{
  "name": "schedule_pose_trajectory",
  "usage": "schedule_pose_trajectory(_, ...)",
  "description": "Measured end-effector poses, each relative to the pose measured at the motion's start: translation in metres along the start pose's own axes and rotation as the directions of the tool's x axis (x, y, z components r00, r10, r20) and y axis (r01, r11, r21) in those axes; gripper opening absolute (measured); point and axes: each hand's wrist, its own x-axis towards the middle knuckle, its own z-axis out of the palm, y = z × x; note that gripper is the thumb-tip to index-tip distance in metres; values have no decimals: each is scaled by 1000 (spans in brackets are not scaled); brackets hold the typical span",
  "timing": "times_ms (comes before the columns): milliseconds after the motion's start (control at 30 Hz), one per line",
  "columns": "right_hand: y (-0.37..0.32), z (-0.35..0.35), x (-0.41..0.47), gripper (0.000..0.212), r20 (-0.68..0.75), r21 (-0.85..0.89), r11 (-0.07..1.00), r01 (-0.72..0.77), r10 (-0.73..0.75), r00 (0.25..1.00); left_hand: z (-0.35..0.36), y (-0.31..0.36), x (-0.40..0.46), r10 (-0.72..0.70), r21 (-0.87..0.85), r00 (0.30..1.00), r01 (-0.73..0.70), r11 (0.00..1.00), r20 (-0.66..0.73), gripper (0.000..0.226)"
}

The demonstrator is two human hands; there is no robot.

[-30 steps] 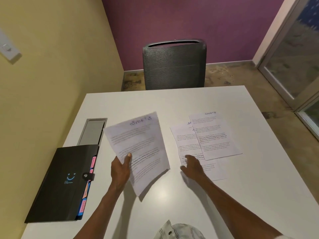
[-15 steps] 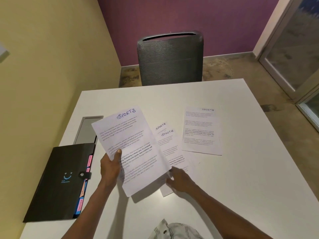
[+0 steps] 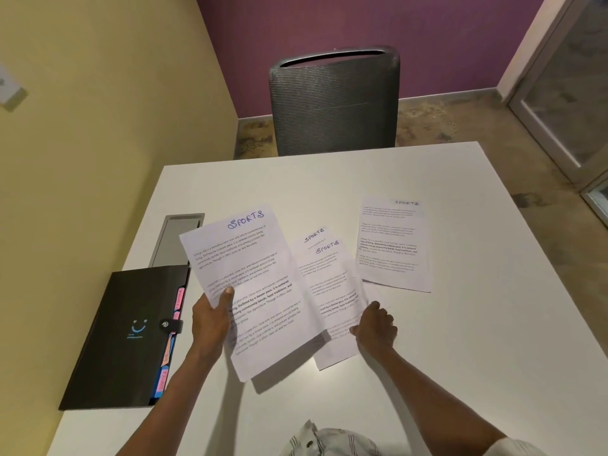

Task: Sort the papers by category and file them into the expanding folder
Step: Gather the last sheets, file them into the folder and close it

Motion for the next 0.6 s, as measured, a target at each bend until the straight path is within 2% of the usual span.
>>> schedule_pose_trajectory(133,-1,-5,-4,30,-33,270,952,141,-137,990,-8,2,1,25,14,1000,-25,1000,-18,20)
schedule_pose_trajectory(233,-11,-20,-9,24,-58,446,877,180,-172,983,-18,3,-1,22,36,999,-20,999,-48,21)
schedule_pose_trajectory(333,-23,-39,-9,25,-33,574,803,161,-174,984,-29,0,-3,21,39,997,-18,999,-70,28)
schedule_pose_trajectory(467,-33,-76,-5,30,18,760,643,96,-168,986,-35,1,-4,-13,-4,991,13,1000,-134,31)
schedule_pose_trajectory(600,-33,-104,-4,29,10,821,559,117,-218,976,-34,5,-8,-42,-82,987,30,996,-155,33)
